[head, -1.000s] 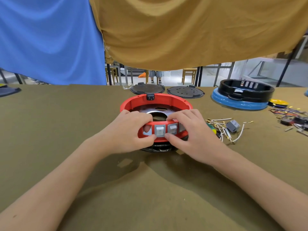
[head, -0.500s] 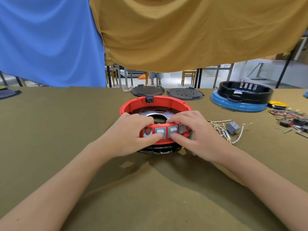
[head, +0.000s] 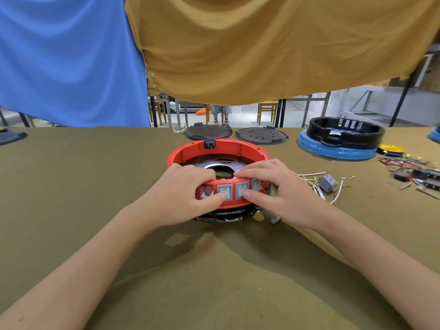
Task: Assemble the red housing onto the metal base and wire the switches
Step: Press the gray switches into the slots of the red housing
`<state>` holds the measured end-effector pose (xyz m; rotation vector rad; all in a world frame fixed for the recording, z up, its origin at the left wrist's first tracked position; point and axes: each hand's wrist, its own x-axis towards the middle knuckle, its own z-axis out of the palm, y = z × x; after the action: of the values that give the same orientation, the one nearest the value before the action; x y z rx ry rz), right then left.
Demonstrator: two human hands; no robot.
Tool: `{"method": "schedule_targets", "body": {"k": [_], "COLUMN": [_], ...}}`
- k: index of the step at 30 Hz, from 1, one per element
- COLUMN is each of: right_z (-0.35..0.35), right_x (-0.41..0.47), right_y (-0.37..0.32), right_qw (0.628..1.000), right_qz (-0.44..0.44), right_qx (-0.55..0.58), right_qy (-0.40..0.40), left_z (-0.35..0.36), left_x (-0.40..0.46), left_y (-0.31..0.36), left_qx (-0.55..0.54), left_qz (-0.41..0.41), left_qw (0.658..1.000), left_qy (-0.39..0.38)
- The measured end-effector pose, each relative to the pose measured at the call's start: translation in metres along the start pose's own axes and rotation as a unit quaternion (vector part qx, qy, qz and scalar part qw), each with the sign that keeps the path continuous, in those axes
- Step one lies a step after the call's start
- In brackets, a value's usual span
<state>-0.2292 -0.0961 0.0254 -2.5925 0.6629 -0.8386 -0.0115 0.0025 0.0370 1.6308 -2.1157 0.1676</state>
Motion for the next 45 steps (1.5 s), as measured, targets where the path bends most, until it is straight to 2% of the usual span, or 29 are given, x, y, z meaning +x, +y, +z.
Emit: {"method": "schedule_targets", "body": {"k": [7, 16, 19, 24, 28, 32, 35, 38, 41, 43, 45], "right_z": [-0.008, -0.011, -0.010, -0.015, -0.023, -0.031, -0.033, -0.035, -0.037, -0.036, -0.032], "right_x": [0.000, 0.001, 0.001, 0.004, 0.004, -0.002, -0.002, -0.002, -0.001, 0.001, 0.005], "right_y": [0.006, 0.022, 0.024, 0.030, 0.040, 0.049, 0.055, 0.058, 0.056, 0.048, 0.035], "right_qw": [0.999, 0.999, 0.998, 0.988, 0.946, 0.876, 0.852, 0.857, 0.885, 0.924, 0.955], "right_qz": [-0.007, 0.005, 0.020, 0.127, 0.238, 0.387, 0.419, 0.406, 0.343, 0.275, 0.235], "right_qx": [0.010, 0.047, 0.056, 0.003, -0.146, -0.283, -0.315, -0.316, -0.292, -0.209, -0.038], "right_qy": [-0.037, -0.027, 0.005, 0.092, 0.166, 0.054, -0.017, 0.007, 0.113, 0.167, 0.180], "left_z": [0.000, 0.000, 0.001, 0.010, 0.003, 0.004, 0.007, 0.007, 0.004, 0.003, 0.002], "left_x": [0.000, -0.002, -0.003, 0.001, -0.001, -0.003, -0.001, -0.001, -0.002, -0.002, -0.002], "left_y": [-0.001, -0.004, -0.002, 0.008, 0.003, 0.000, 0.001, 0.001, 0.003, 0.004, 0.004], "left_qx": [0.005, -0.009, -0.008, -0.020, 0.000, 0.007, 0.004, -0.016, -0.024, -0.020, -0.017], "left_qz": [0.004, 0.002, 0.004, 0.007, 0.013, 0.013, 0.014, 0.013, 0.016, 0.018, 0.017], "left_qw": [1.000, 1.000, 0.999, 0.994, 0.996, 0.999, 0.999, 0.998, 0.998, 0.998, 0.998], "left_qy": [0.002, -0.002, 0.032, 0.107, 0.090, 0.049, 0.051, 0.051, 0.055, 0.055, 0.051]}}
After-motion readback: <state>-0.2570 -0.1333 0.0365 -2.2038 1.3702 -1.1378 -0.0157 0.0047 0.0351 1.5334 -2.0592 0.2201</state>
